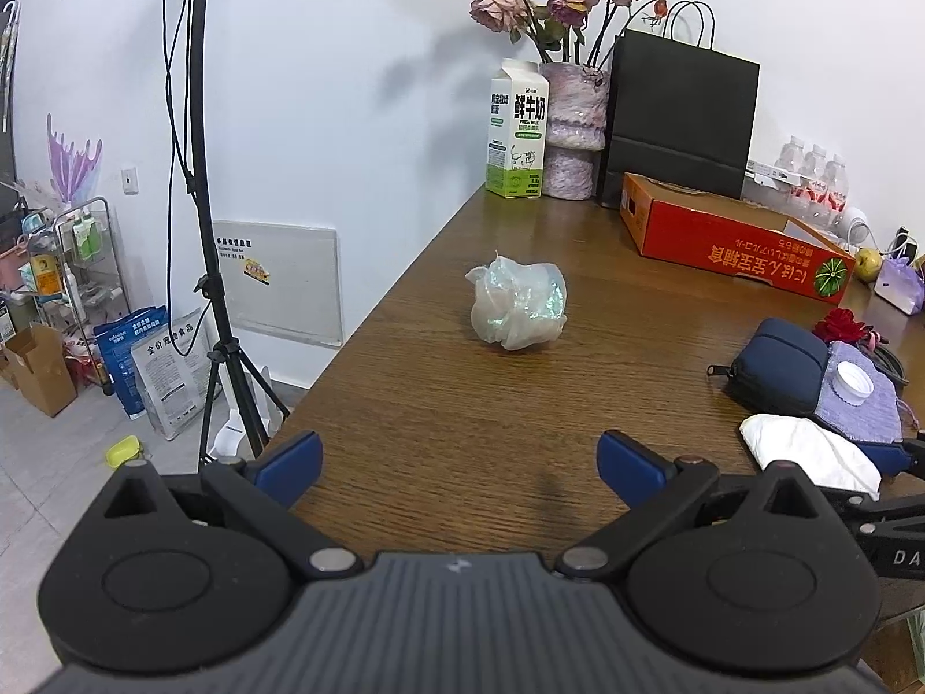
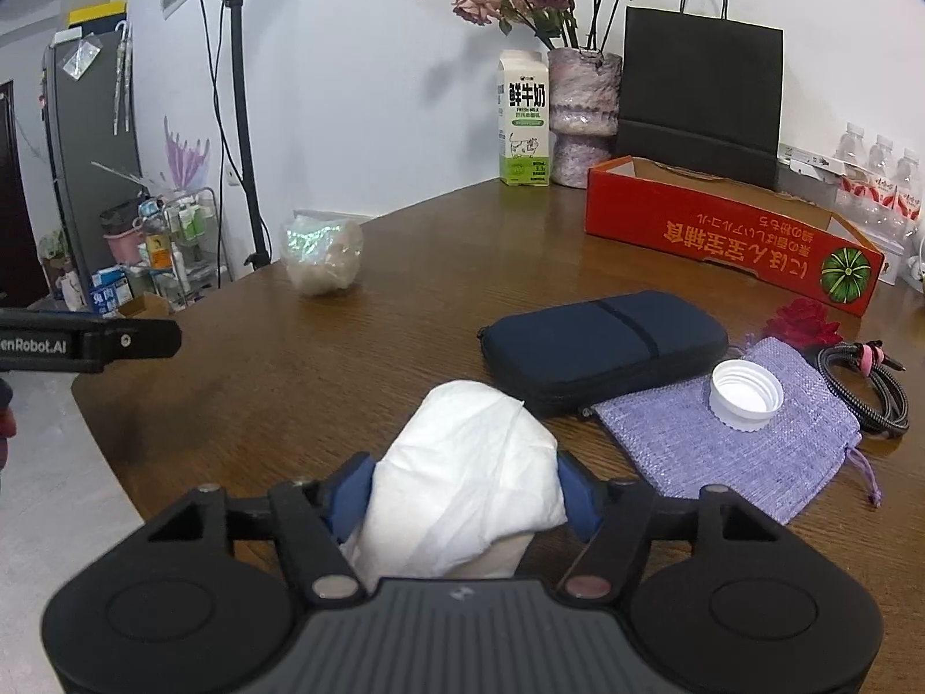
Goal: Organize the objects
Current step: 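Grasp the white folded cloth with the right tool, then grasp the clear plastic bag with left tool while right tool holds white cloth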
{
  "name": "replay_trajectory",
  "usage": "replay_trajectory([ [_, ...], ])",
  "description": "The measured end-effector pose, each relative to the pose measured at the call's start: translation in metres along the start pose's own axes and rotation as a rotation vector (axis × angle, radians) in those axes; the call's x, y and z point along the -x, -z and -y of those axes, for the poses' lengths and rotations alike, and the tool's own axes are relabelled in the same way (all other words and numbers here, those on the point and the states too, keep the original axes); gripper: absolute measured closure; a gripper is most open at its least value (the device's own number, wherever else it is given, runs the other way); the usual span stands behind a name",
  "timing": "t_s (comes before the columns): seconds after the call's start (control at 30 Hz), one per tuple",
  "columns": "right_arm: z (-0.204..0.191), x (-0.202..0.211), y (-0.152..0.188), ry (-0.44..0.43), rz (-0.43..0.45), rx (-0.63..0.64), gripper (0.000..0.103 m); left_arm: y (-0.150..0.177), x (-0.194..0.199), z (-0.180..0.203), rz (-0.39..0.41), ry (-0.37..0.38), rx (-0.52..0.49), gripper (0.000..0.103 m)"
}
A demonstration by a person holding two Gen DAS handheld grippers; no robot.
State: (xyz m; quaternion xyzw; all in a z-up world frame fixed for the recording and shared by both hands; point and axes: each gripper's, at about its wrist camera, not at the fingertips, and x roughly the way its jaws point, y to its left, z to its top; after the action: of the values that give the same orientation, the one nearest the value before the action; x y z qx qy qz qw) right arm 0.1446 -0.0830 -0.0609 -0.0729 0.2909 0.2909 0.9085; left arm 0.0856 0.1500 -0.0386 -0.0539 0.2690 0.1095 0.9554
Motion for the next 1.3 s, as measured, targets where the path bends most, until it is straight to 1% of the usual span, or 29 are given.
replay_trajectory([
  [0.3, 0.004, 0.013, -0.006, -0.011, 0.047, 0.013, 0.040, -0.008, -0.008, 0.009, -0.008, -0.001, -0.012, 0.000],
  [0.4, 0.008, 0.018, -0.010, -0.020, 0.069, 0.017, 0.041, -0.014, -0.013, 0.015, -0.010, 0.002, -0.019, 0.000],
  [0.73, 0.028, 0.032, -0.032, -0.019, 0.148, 0.019, 0.041, -0.039, -0.035, 0.040, -0.002, 0.017, -0.045, 0.000],
  [0.87, 0.047, 0.032, -0.038, 0.015, 0.169, -0.008, 0.041, -0.047, -0.049, 0.050, -0.013, 0.009, -0.053, 0.000],
  [1.1, 0.097, 0.025, -0.043, 0.098, 0.180, -0.086, 0.041, -0.059, -0.078, 0.070, -0.028, 0.001, -0.075, 0.000],
  [1.3, 0.132, 0.016, -0.040, 0.157, 0.183, -0.134, 0.041, -0.069, -0.109, 0.081, -0.032, -0.060, -0.071, 0.000],
])
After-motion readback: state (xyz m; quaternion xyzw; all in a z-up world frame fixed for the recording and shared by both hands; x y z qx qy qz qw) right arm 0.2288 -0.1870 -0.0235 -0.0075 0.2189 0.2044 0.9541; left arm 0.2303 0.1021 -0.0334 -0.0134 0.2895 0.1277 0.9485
